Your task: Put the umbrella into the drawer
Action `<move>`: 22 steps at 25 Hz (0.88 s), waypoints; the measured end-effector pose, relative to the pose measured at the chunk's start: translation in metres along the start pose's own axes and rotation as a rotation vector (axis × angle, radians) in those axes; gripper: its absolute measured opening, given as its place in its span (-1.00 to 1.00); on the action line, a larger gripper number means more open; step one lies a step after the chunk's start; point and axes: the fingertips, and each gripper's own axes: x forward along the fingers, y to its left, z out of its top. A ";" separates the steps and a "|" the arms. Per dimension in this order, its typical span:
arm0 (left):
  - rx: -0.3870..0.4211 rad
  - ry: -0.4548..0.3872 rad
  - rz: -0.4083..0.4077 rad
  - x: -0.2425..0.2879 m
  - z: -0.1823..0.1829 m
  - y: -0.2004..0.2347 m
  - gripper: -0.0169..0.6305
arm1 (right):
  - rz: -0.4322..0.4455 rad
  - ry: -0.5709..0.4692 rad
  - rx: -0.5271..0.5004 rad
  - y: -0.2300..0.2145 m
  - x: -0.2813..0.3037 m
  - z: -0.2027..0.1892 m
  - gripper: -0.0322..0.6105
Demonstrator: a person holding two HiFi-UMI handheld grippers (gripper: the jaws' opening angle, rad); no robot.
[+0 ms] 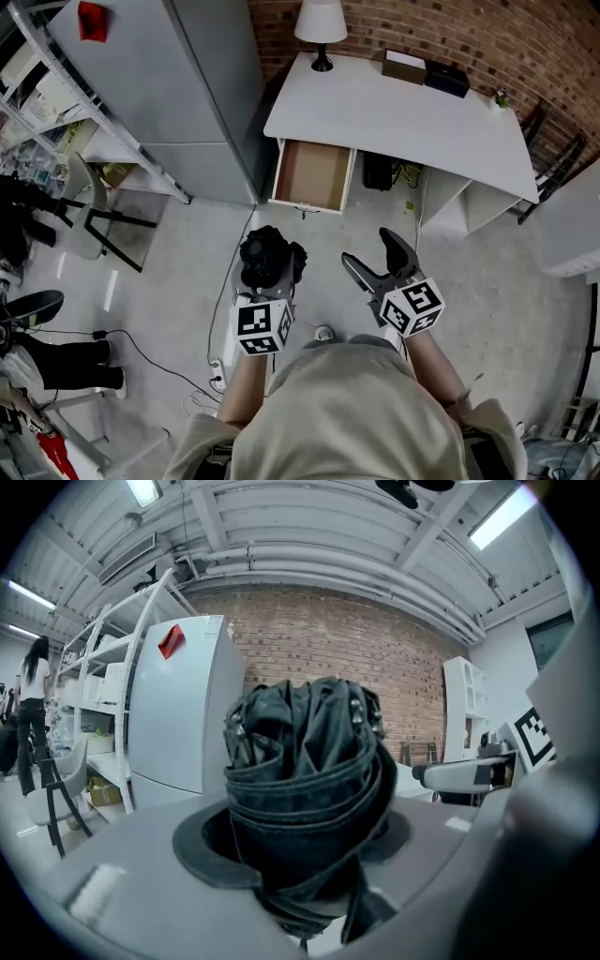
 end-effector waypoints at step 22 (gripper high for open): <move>0.134 0.114 -0.133 0.227 -0.034 0.005 -0.17 | -0.008 0.176 0.073 -0.114 0.097 -0.045 0.31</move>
